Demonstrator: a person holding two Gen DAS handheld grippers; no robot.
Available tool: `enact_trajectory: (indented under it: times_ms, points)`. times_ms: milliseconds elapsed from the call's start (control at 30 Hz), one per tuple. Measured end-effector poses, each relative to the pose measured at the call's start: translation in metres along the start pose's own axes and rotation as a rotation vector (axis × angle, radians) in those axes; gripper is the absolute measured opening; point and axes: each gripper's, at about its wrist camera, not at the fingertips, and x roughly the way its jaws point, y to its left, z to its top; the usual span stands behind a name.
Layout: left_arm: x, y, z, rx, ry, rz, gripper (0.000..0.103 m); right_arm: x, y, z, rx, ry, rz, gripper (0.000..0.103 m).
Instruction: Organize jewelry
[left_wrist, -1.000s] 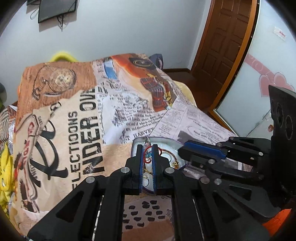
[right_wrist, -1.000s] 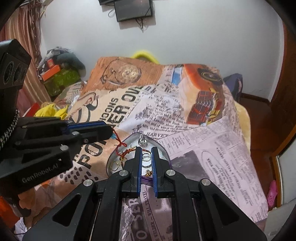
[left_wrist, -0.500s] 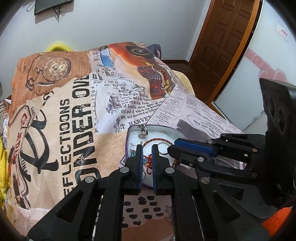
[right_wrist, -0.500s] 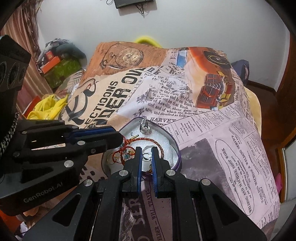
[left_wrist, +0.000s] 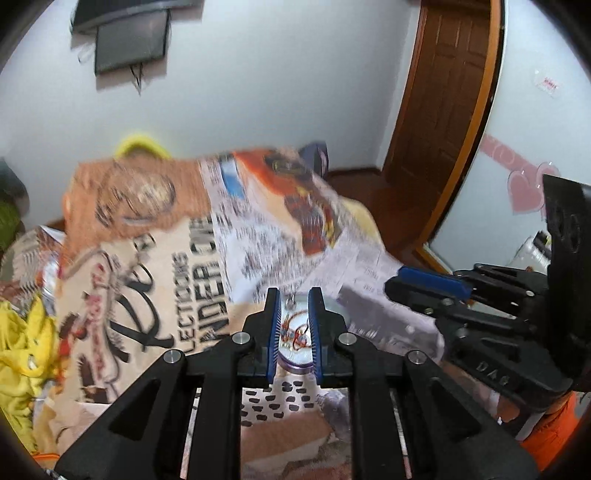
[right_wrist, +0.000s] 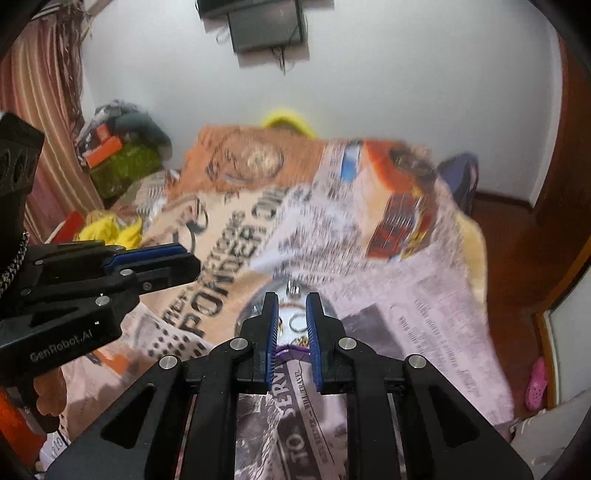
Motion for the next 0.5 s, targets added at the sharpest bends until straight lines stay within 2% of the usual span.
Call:
enact_trajectory:
  times_ms: [67,200,367,467,500]
  points:
    - [-0.027,-0.006,0.004,0.005,-0.061,0.009,0.014,-0.028,0.007,0.004,-0.011,-0.064,-0.016,0.014]
    - [-0.090,-0.022,0.005,0.020,-0.213,0.041,0.026,-0.089,0.025,0.008,-0.033,-0.212,-0.050,0.013]
    - [-0.165,-0.042,-0.008,0.035,-0.405,0.083,0.033,-0.159,0.048,0.000,-0.045,-0.402,-0.093,0.014]
    - [-0.193,-0.049,-0.018,0.031,-0.480,0.110,0.048,-0.190,0.061,-0.009,-0.043,-0.486,-0.113,0.014]
    - [-0.204,-0.052,-0.023,0.026,-0.509,0.119,0.057,-0.196,0.063,-0.012,-0.042,-0.503,-0.118,0.014]
